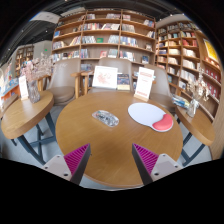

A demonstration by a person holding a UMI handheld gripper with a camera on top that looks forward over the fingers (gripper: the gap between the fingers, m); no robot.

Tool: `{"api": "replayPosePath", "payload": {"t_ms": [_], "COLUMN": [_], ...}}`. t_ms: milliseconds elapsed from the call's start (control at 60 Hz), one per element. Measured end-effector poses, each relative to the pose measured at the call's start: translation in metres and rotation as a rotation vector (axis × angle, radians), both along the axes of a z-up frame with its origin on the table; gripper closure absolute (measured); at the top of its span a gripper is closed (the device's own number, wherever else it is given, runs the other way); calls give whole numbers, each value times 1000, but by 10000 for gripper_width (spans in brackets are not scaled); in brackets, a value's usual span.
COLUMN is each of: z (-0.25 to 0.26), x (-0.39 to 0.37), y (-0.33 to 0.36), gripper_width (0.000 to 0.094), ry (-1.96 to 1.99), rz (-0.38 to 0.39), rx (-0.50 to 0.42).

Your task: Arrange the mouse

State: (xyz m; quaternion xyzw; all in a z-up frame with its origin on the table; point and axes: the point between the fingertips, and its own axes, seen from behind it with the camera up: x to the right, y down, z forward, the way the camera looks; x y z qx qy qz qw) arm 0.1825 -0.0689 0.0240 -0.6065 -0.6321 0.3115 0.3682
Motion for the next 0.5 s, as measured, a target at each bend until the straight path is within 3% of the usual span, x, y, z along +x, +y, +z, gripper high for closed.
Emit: {"api": "replayPosePath", "payload": {"t_ms": [500], "z": [-33], "x": [-110], "y": [-1], "gripper_width": [83], "ry": [-53], "rz": [-46], "rx": [-17]}}
